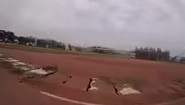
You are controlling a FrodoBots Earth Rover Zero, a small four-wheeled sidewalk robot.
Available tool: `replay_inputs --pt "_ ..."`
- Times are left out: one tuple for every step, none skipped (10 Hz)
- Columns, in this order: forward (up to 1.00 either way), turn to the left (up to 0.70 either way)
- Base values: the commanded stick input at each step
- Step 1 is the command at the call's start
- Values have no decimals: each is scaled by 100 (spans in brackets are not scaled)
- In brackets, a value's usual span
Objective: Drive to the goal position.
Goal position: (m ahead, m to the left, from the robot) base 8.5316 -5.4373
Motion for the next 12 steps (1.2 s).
replay_inputs --pt "70 0" --pt "70 0" --pt "70 0" --pt "70 0" --pt "70 0" --pt "70 0" --pt "70 0" --pt "70 0" --pt "70 -34" --pt "70 -34" --pt "70 -34" --pt "70 -34"
